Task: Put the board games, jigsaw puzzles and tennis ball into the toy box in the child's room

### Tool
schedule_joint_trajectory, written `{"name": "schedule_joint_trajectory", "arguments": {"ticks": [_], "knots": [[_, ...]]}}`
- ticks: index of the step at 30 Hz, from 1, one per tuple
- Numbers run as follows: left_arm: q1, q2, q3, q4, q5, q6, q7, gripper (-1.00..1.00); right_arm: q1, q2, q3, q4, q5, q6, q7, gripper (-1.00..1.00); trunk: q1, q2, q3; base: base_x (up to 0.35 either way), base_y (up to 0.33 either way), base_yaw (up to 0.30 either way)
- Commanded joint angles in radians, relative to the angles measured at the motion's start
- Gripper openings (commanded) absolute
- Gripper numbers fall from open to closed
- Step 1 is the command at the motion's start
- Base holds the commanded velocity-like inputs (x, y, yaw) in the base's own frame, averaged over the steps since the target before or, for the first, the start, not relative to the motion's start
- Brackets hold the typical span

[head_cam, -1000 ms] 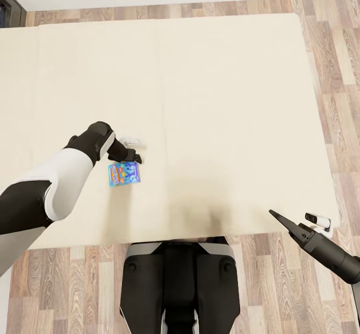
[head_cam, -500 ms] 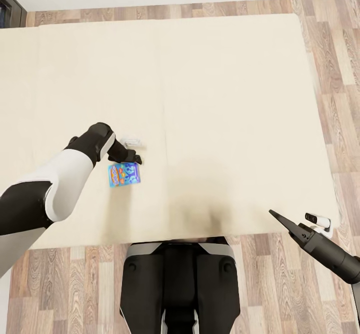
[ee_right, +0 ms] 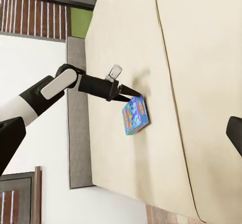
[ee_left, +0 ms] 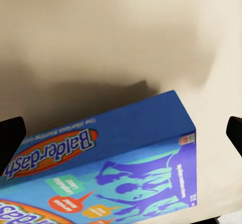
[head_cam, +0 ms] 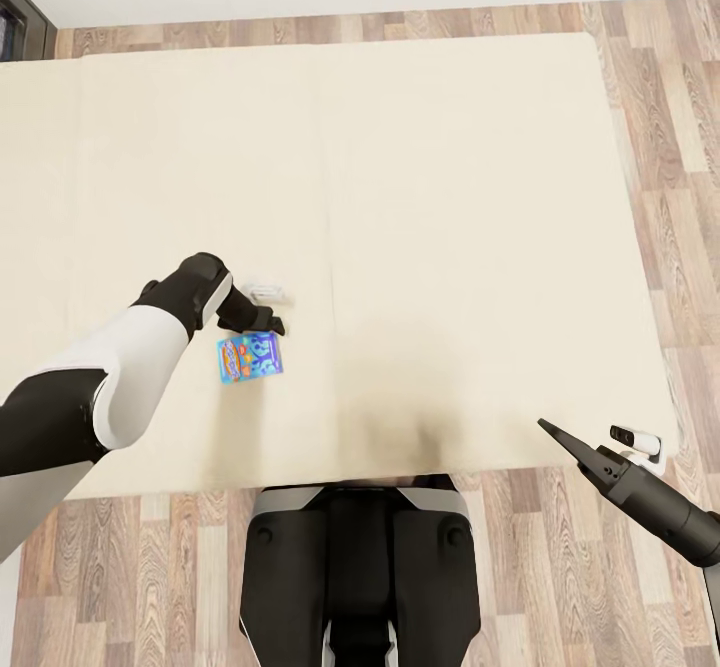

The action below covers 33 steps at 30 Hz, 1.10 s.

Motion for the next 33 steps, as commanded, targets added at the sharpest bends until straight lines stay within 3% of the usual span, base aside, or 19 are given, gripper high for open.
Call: {"name": "schedule_joint_trajectory", "arguments": {"ticks": [1,33], "knots": [[0.0,0.0,0.004,-0.001,-0.01,0.003,-0.008,1.0,0.0,0.0,0.0,0.0,-0.003,0.008,0.001,1.0,0.001,-0.002,-0.001,0.0,0.0,0.0],[0.042,-0.003,0.004,-0.001,-0.01,0.003,-0.006,1.0,0.0,0.0,0.0,0.0,-0.003,0.009,0.0,1.0,0.001,-0.002,0.014,0.0,0.0,-0.004]]}}
